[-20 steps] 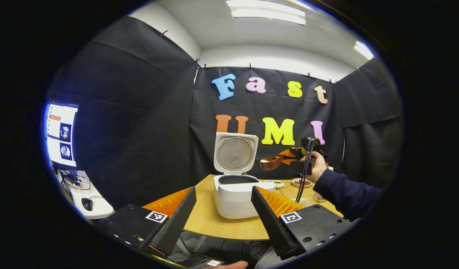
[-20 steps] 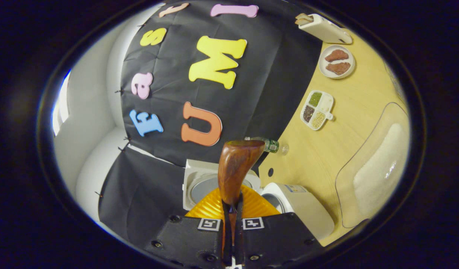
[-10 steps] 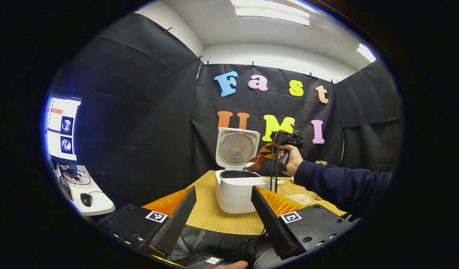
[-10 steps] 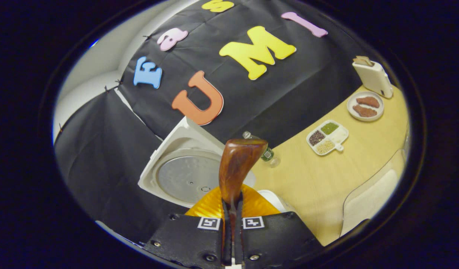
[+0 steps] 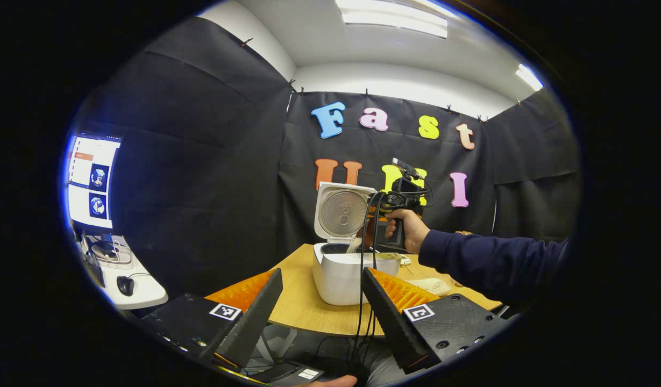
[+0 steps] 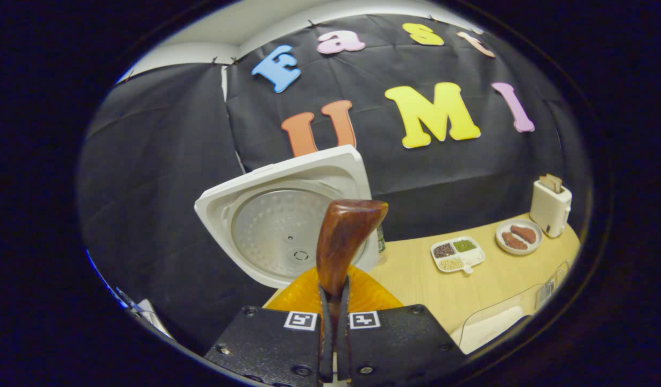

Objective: Close the left gripper, press the button to open the rice cooker; take a wooden spoon from the chopstick holder with the right hand, scoop a spoonful of rice and pour it into the rice cooker, then put the wooden spoon back into the chopstick holder.

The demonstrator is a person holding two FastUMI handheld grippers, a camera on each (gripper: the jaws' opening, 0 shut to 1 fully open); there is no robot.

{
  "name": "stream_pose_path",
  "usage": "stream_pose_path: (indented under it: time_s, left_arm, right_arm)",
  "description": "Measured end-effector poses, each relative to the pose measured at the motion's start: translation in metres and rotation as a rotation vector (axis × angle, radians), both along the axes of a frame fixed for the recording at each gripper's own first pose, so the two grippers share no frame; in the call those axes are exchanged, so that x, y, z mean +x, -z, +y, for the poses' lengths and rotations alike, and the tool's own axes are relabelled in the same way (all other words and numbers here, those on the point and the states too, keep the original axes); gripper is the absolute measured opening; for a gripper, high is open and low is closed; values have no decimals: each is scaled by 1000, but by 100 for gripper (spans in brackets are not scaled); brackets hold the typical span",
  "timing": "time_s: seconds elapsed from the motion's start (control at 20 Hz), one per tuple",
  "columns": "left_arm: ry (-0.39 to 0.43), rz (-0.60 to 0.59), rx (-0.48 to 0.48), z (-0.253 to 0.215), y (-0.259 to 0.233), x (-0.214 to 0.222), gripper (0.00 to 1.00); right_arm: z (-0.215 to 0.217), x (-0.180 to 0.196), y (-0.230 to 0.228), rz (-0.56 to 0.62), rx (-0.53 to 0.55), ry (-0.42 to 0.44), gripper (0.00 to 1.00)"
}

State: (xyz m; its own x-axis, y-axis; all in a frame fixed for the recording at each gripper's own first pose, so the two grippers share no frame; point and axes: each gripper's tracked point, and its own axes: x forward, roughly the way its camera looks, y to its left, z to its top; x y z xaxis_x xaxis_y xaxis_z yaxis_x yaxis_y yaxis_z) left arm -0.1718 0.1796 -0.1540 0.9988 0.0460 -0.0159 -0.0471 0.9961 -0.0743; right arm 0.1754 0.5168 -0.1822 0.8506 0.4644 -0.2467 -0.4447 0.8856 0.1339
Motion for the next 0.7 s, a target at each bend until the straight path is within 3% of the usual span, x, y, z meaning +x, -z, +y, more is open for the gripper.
stream_pose_path:
  time_s: [0.3, 0.45, 0.7]
  left_arm:
    - [2, -6, 0, -3, 4, -2, 94]
    - [2, -1, -21, -3, 6, -2, 94]
    - [1, -1, -13, -2, 6, -2, 94]
  right_arm:
    - [25, -24, -18, -374, -369, -23, 8]
    - [30, -28, -9, -496, -518, -32, 8]
    - [28, -23, 0, -504, -539, -24, 8]
